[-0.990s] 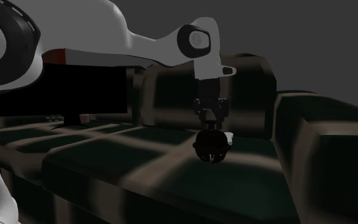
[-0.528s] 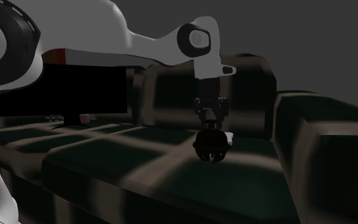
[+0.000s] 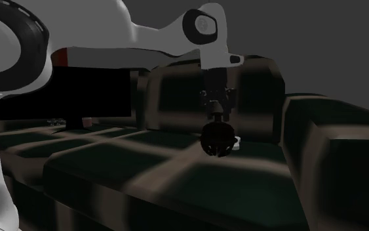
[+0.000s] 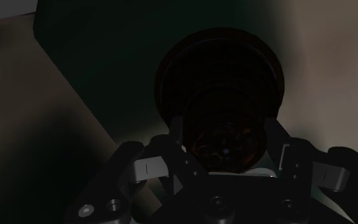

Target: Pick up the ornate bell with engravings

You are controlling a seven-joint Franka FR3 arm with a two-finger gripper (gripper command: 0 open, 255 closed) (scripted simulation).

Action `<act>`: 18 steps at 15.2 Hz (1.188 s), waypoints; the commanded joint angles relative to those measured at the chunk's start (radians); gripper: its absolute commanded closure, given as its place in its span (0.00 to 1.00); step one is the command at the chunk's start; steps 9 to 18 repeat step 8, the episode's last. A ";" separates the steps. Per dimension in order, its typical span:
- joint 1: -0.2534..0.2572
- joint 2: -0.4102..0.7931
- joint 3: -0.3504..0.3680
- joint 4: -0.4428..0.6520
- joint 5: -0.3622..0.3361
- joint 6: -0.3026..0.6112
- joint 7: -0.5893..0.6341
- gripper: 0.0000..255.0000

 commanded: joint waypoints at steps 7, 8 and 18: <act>-0.002 0.058 -0.002 0.179 0.003 -0.120 -0.003 1.00; -0.002 0.058 -0.002 0.180 0.003 -0.121 -0.003 1.00; -0.002 0.058 -0.002 0.180 0.003 -0.121 -0.003 1.00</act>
